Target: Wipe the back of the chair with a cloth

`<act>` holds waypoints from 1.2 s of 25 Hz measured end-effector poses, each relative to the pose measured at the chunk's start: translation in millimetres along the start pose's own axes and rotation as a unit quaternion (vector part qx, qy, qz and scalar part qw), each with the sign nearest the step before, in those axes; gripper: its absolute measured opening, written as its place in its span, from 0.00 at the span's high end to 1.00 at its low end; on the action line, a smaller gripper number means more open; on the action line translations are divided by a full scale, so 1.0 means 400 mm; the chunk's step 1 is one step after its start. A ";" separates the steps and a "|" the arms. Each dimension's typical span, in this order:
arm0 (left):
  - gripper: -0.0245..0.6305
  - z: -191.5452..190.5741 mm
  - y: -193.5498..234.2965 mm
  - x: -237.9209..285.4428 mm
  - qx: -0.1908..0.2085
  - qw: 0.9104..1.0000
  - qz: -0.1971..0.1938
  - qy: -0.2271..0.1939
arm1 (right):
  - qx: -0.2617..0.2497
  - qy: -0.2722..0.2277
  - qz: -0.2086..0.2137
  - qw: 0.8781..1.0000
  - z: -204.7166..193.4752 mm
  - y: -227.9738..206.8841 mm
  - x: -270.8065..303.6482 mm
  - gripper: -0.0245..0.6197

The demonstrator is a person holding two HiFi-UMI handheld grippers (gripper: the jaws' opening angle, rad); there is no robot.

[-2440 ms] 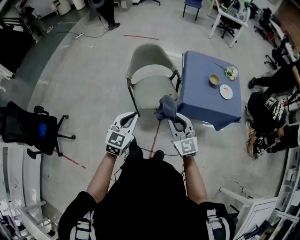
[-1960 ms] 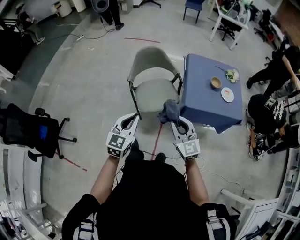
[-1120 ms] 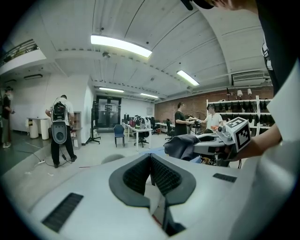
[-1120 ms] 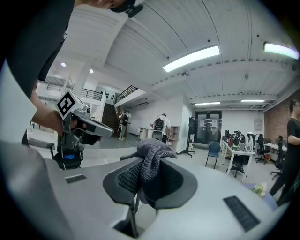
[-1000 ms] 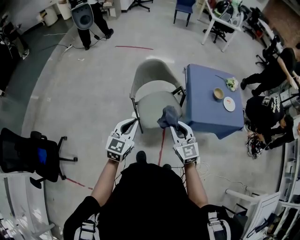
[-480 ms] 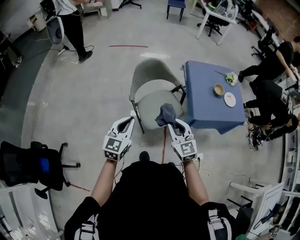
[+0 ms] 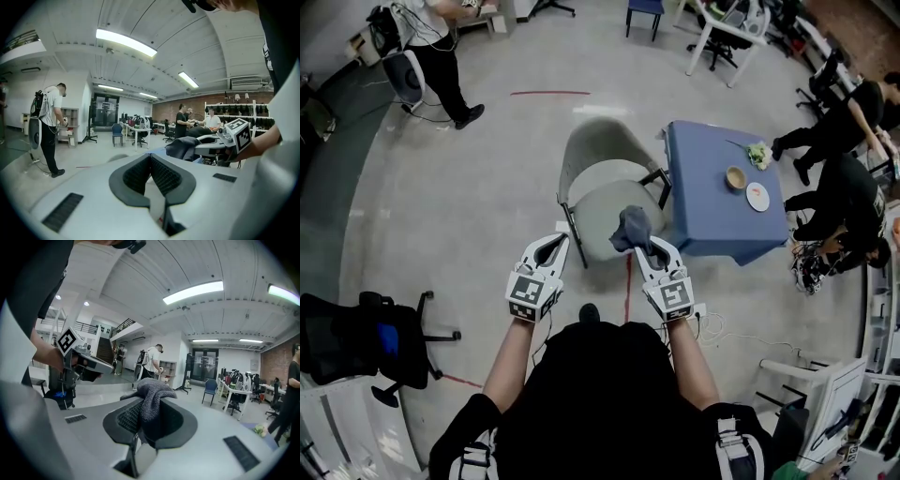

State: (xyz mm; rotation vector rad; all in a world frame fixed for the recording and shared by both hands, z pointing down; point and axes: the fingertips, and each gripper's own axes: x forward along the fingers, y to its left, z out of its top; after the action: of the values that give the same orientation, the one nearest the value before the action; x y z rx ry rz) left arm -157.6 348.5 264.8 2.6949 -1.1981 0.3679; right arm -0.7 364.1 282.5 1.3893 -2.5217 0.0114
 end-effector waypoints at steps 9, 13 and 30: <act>0.93 -0.012 -0.007 -0.004 0.000 1.000 -0.008 0.008 | 0.004 0.012 0.007 1.000 -0.030 0.028 -0.005 0.84; 0.93 -0.008 -0.018 0.007 0.002 1.000 -0.007 0.013 | 0.008 0.012 0.009 1.000 -0.039 0.007 -0.001 0.84; 0.93 0.059 0.123 0.225 -0.006 0.999 0.026 0.021 | 0.026 0.012 0.056 0.998 -0.056 -0.171 0.240 0.84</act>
State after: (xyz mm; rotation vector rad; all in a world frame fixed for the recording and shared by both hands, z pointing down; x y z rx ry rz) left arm -132.5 246.6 271.1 2.6361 -1.2565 0.4224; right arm 12.5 250.2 318.1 1.2560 -2.5943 0.1146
